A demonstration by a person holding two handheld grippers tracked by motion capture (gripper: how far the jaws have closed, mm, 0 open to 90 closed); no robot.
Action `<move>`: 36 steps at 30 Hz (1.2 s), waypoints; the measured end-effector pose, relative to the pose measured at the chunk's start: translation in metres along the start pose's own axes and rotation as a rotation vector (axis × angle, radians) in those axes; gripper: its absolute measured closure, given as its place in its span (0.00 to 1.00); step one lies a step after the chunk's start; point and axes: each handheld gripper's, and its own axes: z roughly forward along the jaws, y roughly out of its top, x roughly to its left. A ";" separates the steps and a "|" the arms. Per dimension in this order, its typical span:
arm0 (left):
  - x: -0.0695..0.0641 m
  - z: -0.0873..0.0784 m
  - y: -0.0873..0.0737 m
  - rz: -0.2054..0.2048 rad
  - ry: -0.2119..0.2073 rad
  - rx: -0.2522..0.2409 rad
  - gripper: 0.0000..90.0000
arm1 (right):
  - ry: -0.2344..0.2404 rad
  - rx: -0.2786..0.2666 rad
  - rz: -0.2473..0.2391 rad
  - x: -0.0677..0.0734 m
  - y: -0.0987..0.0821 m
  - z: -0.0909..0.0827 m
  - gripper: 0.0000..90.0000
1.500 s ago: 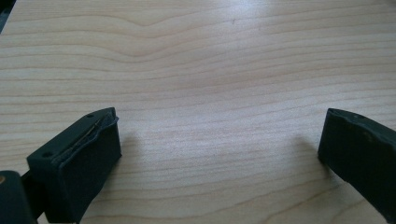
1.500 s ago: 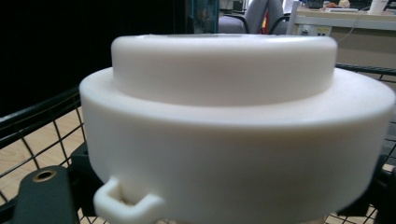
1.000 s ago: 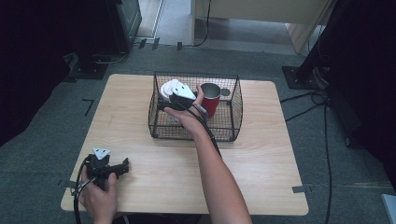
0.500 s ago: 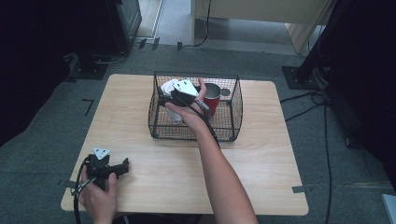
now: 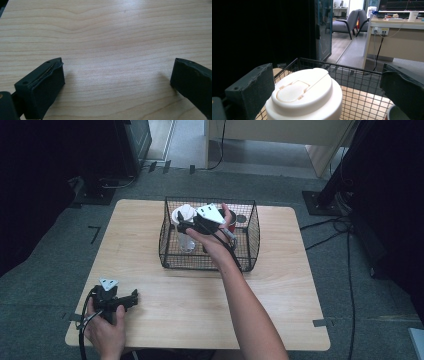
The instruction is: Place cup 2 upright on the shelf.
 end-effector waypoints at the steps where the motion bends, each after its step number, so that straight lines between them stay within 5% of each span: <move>1: 0.000 0.000 0.000 0.000 0.000 0.000 0.00 | 0.000 -0.001 -0.004 -0.001 0.000 -0.003 0.00; 36: 0.000 0.000 0.000 -0.002 0.001 -0.001 0.00 | -0.023 0.000 -0.029 -0.042 -0.029 -0.083 0.00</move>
